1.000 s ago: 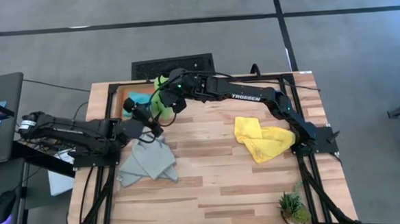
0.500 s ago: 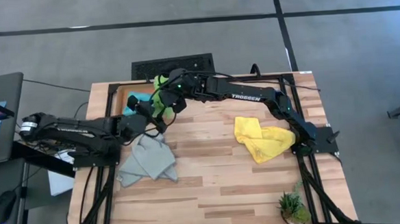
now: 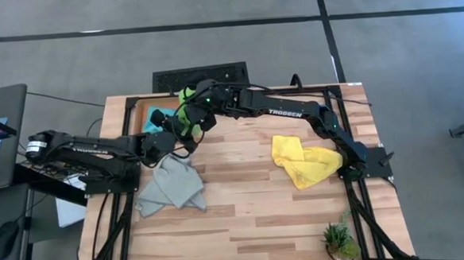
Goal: Fold microfiber towels
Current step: Put the green microfiber cloth into the orange bin
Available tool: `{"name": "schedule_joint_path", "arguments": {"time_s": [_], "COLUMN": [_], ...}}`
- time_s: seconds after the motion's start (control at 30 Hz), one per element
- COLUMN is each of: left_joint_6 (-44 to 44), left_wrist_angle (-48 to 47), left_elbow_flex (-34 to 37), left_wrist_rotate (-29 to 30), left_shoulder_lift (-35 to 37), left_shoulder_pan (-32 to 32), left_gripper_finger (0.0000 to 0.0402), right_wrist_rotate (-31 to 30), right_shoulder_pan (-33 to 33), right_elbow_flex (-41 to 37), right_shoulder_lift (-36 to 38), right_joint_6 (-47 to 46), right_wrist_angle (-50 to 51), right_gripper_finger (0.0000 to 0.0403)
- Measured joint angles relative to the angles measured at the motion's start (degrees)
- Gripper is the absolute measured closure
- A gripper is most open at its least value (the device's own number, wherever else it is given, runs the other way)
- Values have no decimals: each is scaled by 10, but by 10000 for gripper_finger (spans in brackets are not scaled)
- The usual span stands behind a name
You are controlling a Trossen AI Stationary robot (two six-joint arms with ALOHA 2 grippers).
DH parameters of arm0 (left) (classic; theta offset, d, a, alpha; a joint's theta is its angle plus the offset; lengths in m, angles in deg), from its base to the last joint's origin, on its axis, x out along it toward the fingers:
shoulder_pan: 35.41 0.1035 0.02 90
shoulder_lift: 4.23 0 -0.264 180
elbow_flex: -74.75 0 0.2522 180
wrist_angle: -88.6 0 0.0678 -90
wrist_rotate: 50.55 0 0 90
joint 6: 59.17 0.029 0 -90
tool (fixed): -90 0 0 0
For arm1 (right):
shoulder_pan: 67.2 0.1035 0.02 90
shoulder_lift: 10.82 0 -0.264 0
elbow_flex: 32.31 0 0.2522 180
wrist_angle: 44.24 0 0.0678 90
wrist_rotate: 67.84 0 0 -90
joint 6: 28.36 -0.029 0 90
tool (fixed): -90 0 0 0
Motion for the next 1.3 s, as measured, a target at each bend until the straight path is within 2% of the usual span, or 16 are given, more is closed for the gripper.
{"name": "schedule_joint_path", "arguments": {"time_s": [0.13, 0.33, 0.4, 0.57, 0.7, 0.83, 1.0, 1.2, 1.3], "left_joint_6": [-5, 10, 15, 14, -42, -98, -146, -186, -181], "left_wrist_angle": [0, -4, -8, -43, -83, -109, -115, -103, -67], "left_elbow_flex": [0, 0, 0, 0, 0, -1, -2, -2, 0], "left_wrist_rotate": [21, 26, 27, 52, 54, 35, -19, -34, -39], "left_shoulder_lift": [0, 0, 0, 0, 1, 2, -3, -57, -89], "left_shoulder_pan": [0, 0, 0, 0, 11, 30, 45, 57, 57], "left_gripper_finger": [221, 361, 389, 397, 399, 400, 400, 401, 401], "right_wrist_rotate": [0, 0, 0, 0, 2, 6, 16, 19, 15], "right_shoulder_pan": [0, 0, 0, -1, -4, -8, -12, -12, -13], "right_elbow_flex": [0, 0, 0, 0, 0, -1, -1, -1, -2], "right_shoulder_lift": [0, 0, 0, 0, 0, -1, -7, -22, -25], "right_joint_6": [0, 0, 0, 0, 4, -3, -15, -15, -3], "right_wrist_angle": [0, 0, 0, 1, 7, 9, 23, 22, 39], "right_gripper_finger": [390, 390, 390, 390, 390, 390, 390, 390, 390]}}
